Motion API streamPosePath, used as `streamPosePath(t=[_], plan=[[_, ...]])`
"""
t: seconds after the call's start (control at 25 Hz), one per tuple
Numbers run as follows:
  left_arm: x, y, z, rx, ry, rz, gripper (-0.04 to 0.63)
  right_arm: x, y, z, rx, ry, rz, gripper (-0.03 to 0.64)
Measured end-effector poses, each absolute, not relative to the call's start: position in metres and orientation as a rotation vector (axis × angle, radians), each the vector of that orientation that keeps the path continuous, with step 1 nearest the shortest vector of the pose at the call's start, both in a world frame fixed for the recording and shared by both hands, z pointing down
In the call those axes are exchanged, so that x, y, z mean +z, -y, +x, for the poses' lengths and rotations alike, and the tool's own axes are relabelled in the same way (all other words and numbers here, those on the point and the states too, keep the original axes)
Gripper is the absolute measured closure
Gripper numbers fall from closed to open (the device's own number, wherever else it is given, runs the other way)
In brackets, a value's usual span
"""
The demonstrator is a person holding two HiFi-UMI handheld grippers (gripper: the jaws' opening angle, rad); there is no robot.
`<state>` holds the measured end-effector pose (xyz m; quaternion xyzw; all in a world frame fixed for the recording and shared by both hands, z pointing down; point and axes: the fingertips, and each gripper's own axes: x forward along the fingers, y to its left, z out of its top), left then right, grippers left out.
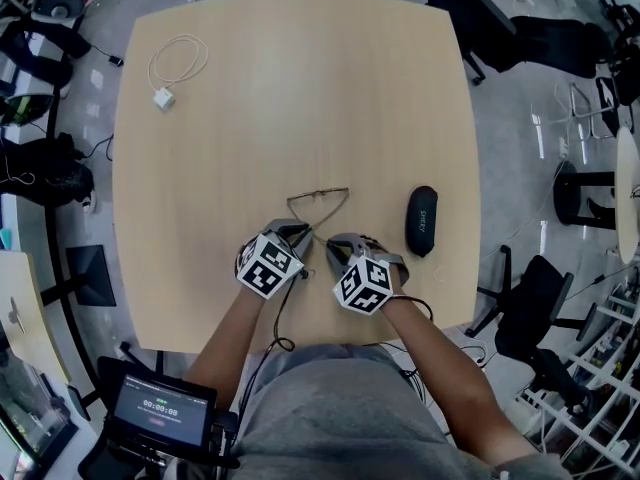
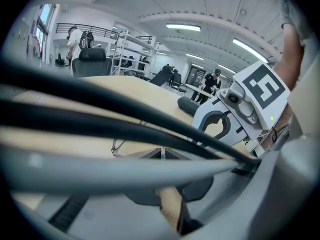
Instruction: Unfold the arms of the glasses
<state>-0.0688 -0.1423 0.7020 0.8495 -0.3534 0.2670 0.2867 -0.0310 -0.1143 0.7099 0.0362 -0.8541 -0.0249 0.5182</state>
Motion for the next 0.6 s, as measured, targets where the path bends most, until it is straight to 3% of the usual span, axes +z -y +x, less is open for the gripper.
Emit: streamPosePath(t=[0.6], plan=[[0.710, 0.125, -0.044, 0.735, 0.849, 2.252, 0.568, 0.715, 0.071, -0.058, 0.020, 2.080, 0.029, 0.591]])
